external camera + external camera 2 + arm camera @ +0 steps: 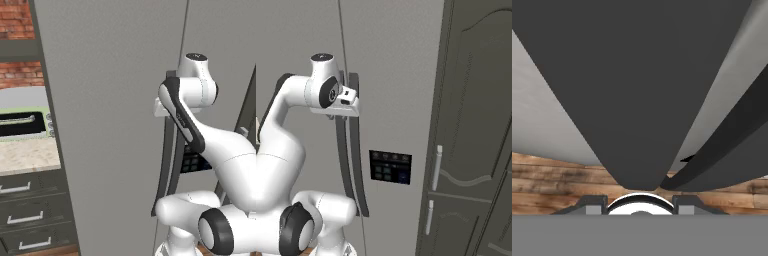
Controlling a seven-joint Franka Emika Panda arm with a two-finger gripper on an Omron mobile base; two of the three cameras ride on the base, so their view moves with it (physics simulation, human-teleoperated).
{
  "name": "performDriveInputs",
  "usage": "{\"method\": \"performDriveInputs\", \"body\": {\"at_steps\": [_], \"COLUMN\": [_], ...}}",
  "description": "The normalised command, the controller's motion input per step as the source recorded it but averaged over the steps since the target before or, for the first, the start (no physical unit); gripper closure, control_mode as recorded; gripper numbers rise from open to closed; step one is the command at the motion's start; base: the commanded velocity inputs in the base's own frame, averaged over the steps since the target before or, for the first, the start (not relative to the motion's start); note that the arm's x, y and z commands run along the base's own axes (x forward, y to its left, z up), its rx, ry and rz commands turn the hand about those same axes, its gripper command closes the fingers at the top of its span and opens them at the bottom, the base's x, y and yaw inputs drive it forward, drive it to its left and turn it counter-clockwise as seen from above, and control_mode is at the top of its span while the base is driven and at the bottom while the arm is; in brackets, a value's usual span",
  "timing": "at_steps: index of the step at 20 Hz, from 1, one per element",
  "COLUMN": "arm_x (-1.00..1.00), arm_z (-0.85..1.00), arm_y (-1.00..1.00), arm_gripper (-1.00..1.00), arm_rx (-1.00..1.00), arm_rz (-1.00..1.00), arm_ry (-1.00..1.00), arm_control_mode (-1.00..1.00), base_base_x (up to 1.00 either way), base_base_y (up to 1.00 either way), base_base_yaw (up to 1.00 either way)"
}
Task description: Retrieve the sausage and cheese from the fridge and place them on the cutting board on the counter.
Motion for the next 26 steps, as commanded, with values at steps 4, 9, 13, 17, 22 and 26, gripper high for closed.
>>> {"method": "performDriveInputs", "body": {"at_steps": [4, 9, 13, 17, 22, 26], "arm_x": [0.00, 0.00, 0.00, 0.00, 0.00, 0.00], "arm_z": [0.00, 0.00, 0.00, 0.00, 0.00, 0.00], "arm_y": [0.00, 0.00, 0.00, 0.00, 0.00, 0.00], "arm_gripper": [-1.00, -1.00, -1.00, -1.00, -1.00, -1.00], "arm_rx": [0.00, 0.00, 0.00, 0.00, 0.00, 0.00], "arm_rz": [0.00, 0.00, 0.00, 0.00, 0.00, 0.00], "arm_ry": [0.00, 0.00, 0.00, 0.00, 0.00, 0.00], "arm_control_mode": [1.00, 1.00, 1.00, 1.00, 1.00, 1.00], "base_base_x": [0.00, 0.00, 0.00, 0.00, -0.52, -0.70], "base_base_y": [0.00, 0.00, 0.00, 0.00, 0.00, 0.05], "base_base_yaw": [0.00, 0.00, 0.00, 0.00, 0.01, -0.01]}}
